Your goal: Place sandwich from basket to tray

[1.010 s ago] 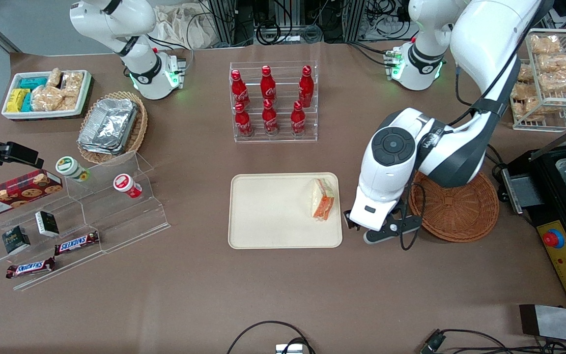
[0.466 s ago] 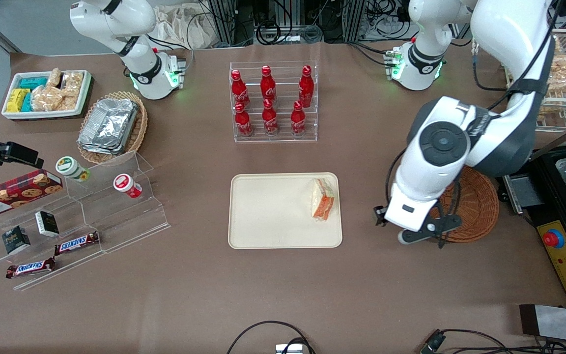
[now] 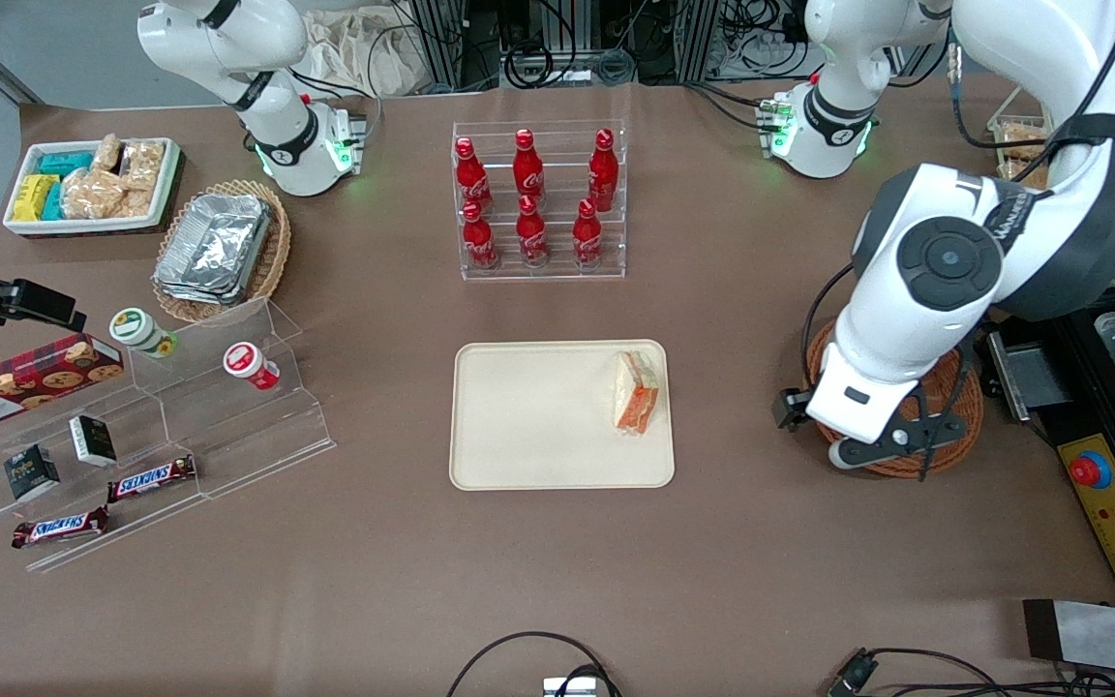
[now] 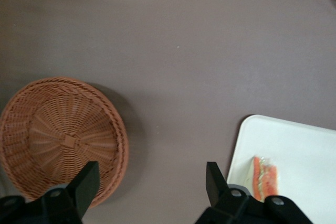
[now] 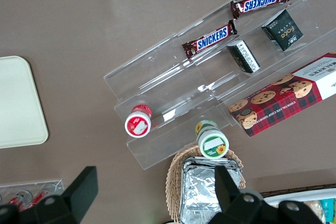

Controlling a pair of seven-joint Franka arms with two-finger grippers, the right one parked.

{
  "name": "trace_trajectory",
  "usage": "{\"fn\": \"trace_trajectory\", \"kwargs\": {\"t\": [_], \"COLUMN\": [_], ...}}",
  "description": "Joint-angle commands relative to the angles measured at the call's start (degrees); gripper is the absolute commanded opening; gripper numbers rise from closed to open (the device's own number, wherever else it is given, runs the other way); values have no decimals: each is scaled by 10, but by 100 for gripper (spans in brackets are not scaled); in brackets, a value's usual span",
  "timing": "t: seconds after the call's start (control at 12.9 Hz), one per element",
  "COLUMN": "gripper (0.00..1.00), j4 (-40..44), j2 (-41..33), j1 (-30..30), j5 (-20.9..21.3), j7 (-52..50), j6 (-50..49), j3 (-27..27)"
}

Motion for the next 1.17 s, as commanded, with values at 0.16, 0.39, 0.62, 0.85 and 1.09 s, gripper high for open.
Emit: {"fn": "trace_trajectory", "kwargs": {"t": [0.16,0.39,0.62,0.85,1.09], "gripper": [93,94,99,100,100], "j4": [-80,-85,-83,-82,-81], "j2": [-100,-130,-151,-176,-197], "j1": [-11,-41,-38,-35,-32], "j5": [-55,-76,-76,-77,-111], "j7": [125,208,248,249,264], "j6": [-15,-56,-79,-108,-122], "j3": [80,151,158,161,175]}}
